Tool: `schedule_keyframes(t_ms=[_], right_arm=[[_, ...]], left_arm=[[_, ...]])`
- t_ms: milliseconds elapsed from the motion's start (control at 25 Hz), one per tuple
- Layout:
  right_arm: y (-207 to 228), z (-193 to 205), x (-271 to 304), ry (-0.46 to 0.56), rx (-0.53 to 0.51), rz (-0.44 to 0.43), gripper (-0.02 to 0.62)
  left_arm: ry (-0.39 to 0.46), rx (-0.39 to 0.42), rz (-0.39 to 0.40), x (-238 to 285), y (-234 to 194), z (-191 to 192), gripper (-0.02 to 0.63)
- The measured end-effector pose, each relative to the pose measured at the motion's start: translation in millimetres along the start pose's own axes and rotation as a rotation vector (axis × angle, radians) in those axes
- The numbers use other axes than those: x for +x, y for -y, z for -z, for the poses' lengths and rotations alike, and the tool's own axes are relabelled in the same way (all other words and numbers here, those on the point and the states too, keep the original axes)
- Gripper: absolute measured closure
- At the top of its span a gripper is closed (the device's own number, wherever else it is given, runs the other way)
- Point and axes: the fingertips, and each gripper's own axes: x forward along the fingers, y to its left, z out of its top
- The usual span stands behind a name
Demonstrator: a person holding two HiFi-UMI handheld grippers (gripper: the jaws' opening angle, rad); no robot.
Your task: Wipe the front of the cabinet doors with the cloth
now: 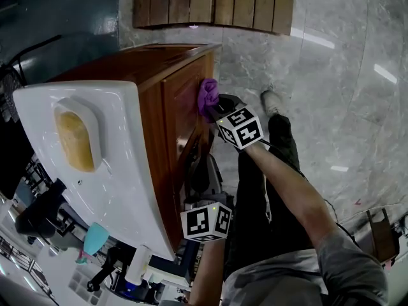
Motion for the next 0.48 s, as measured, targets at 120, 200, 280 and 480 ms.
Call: schedule_keyframes(t_ms=[120, 200, 280, 480], right_arm=[[15.9, 12.3, 4.1, -0.039, 0.042, 0.029, 0.517], [20.6, 14.7, 3.5, -0.044, 0.049, 0.036, 0.517], [21.1, 14.4, 1.0, -0.04, 0.049, 0.039, 0.517], [23.4, 14.2, -13.5, -0.021, 0.052, 0.045, 0.517]], left_arm=[[-0.001, -0.004, 0.0, 0.1, 0.6, 0.5, 0.598], [0.0, -0.006, 0.001, 0.0, 0.3, 0.3, 0.598], [0.004, -0.004, 0.003, -0.5, -0.8, -0.2, 0.598], [0.02, 0.001, 0.01, -4.0, 0.3, -4.0, 0.598]])
